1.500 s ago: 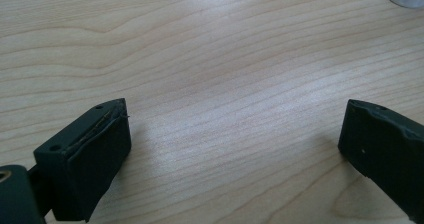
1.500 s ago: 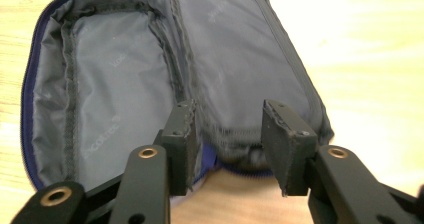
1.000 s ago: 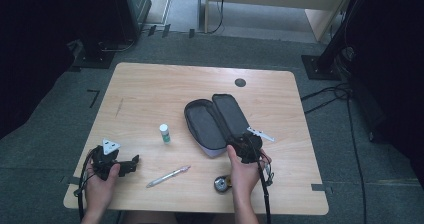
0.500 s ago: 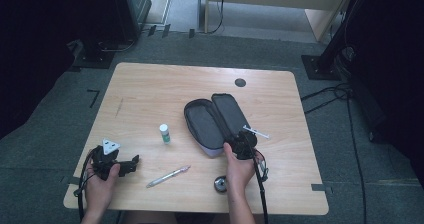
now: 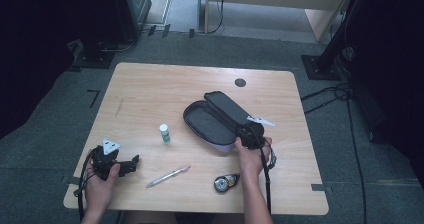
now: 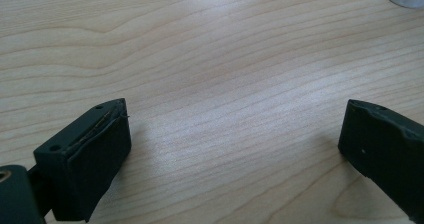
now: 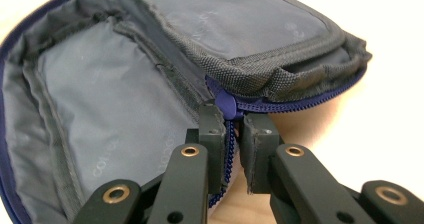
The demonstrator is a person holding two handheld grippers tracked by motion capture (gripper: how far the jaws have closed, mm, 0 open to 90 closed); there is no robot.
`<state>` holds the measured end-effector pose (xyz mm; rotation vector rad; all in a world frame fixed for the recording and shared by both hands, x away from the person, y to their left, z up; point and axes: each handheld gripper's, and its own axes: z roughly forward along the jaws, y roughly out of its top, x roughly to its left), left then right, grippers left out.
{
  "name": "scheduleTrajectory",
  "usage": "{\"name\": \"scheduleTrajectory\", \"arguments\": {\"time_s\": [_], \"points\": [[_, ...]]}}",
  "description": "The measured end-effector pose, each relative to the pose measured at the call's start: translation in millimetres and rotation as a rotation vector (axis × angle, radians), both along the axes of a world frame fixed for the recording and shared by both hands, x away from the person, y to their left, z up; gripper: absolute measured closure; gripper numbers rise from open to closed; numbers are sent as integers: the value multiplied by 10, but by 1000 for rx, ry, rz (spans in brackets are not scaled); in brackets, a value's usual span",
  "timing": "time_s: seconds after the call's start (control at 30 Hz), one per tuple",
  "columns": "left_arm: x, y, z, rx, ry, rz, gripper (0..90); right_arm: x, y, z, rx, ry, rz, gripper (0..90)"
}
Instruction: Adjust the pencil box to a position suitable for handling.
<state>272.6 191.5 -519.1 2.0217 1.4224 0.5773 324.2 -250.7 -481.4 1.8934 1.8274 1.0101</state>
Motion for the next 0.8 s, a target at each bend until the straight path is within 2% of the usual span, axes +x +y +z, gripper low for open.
{"name": "scheduleTrajectory", "arguments": {"time_s": [0.07, 0.17, 0.23, 0.27, 0.33, 0.37, 0.47, 0.5, 0.6, 0.63, 0.67, 0.7, 0.73, 0.8], "points": [[0, 1, 1, 2, 1, -1, 6, 63, -25, 29, -42, 1, 89, 814], [0, 1, 0, 1, 0, 0, 6, 151, -76, 43, -69, 12, 173, 812], [0, 1, 1, 2, 0, -2, 6, 210, -93, 29, -104, 21, 186, 807], [0, 1, 1, 2, 0, -2, 6, 210, -93, 29, -104, 21, 186, 807], [0, 1, 0, 2, 0, -1, 6, 260, -94, -13, -113, 51, 184, 724], [0, 1, 0, 2, 0, -1, 6, 260, -94, -13, -113, 51, 184, 724], [1, 2, 0, 2, 0, -2, 6, 278, -93, -35, -129, 67, 146, 578], [0, 1, 1, 2, 1, -1, 6, 278, -93, -35, -129, 67, 146, 578], [0, 1, 1, 2, 0, -1, 6, 221, -90, 22, -131, 66, 67, 575], [0, 1, 1, 2, 1, -1, 6, 174, -75, 49, -123, 84, -9, 557], [0, 1, 1, 2, 1, -1, 6, 174, -75, 49, -123, 84, -9, 557], [0, 2, 1, 2, 0, -2, 6, 153, -74, 46, -105, 90, -37, 551], [0, 0, 0, 1, 0, -1, 6, 112, -43, 18, -67, 103, -69, 547], [0, 0, 0, 1, 0, 0, 6, 98, -12, -2, -65, 114, -73, 546]]}}
